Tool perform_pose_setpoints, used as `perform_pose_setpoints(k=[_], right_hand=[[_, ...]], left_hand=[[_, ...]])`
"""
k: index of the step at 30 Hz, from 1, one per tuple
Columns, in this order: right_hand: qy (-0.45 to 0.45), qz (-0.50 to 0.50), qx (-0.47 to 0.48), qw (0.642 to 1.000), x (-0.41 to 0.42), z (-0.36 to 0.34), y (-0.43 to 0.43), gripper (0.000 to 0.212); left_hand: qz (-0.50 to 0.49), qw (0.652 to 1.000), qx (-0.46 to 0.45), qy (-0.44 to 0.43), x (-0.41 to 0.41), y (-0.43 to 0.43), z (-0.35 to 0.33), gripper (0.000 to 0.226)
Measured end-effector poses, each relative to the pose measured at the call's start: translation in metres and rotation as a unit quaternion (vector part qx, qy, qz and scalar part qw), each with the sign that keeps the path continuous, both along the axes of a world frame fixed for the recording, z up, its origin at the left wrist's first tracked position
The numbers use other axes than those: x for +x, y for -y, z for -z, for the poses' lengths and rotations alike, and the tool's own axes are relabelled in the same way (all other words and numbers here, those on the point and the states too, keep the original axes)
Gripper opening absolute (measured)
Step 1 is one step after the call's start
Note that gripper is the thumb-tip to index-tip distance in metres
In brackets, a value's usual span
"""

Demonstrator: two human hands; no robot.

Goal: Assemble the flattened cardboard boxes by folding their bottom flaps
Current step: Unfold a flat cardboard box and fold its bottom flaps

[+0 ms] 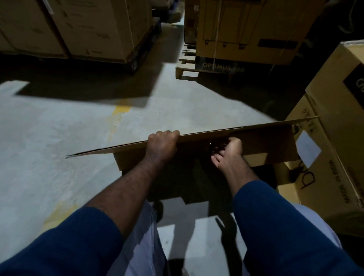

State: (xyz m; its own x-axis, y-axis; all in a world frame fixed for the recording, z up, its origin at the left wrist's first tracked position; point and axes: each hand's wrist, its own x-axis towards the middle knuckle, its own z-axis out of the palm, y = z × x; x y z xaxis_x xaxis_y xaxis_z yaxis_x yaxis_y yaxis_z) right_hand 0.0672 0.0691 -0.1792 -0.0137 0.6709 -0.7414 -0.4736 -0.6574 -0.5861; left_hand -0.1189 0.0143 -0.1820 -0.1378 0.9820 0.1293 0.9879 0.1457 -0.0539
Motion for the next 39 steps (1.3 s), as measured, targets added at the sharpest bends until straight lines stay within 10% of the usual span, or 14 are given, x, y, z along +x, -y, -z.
perform_pose_setpoints(k=[6,13,21,33,39], right_hand=[[-0.006,0.078,-0.039,0.996,0.018,0.003,0.010,0.028],[-0.001,0.196,-0.006,0.981,0.022,0.012,0.002,0.052],[0.352,0.143,0.203,0.902,0.001,-0.008,0.002,0.050],[0.470,0.097,0.197,0.855,0.026,-0.035,-0.011,0.098],[0.566,-0.096,0.264,0.775,0.025,-0.042,-0.024,0.027]], left_hand=[[0.033,0.997,0.075,0.007,-0.012,0.005,-0.005,0.019],[0.051,0.993,0.110,-0.002,-0.015,0.012,-0.009,0.025],[0.060,0.990,0.126,-0.016,-0.017,0.015,-0.008,0.026],[0.098,0.985,0.143,-0.014,-0.019,0.023,-0.010,0.027],[0.068,0.986,0.153,-0.011,-0.027,0.024,-0.015,0.029]])
